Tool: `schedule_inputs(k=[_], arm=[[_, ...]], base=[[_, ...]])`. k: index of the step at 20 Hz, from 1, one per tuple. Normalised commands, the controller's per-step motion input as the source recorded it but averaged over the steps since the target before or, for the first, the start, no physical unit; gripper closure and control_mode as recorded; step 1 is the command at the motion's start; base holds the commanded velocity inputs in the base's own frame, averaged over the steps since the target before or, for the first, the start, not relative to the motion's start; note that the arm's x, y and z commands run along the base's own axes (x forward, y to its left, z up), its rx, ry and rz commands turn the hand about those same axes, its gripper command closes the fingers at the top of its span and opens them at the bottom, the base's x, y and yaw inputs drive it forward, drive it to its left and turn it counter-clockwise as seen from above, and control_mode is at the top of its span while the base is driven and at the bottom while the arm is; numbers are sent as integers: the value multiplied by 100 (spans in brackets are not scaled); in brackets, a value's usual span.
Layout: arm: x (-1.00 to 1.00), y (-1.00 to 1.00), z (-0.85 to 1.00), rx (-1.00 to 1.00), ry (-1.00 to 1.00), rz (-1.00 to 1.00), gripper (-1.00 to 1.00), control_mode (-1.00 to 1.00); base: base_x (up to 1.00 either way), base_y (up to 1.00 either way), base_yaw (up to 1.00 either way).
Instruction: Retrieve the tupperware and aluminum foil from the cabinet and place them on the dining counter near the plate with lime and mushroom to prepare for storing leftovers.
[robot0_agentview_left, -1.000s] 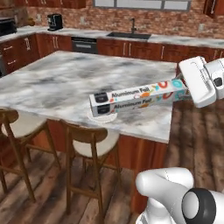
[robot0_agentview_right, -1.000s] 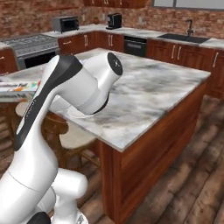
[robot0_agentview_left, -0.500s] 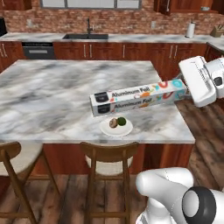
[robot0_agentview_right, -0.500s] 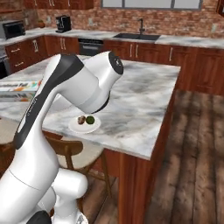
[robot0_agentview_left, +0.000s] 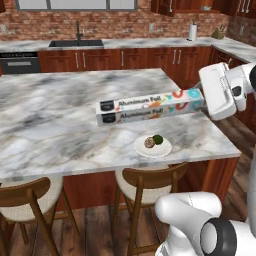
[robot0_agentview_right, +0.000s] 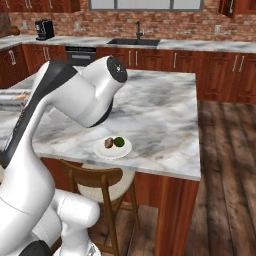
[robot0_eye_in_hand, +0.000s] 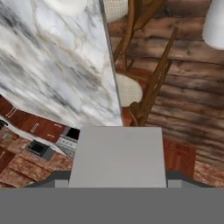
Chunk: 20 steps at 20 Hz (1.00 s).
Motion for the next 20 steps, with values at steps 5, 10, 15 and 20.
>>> schedule_inputs(k=[5,10,15,20], arm=[[65,0,-39,0,2,-15,100,-100],[60,0,-27,0,6,-2,100,-100],[40,-28,-21,0,6,-10,100,-100],[38,-100,-45,4,11,-25,100,-100]], base=[[0,0,0],[0,0,0],[0,0,0],[0,0,0]])
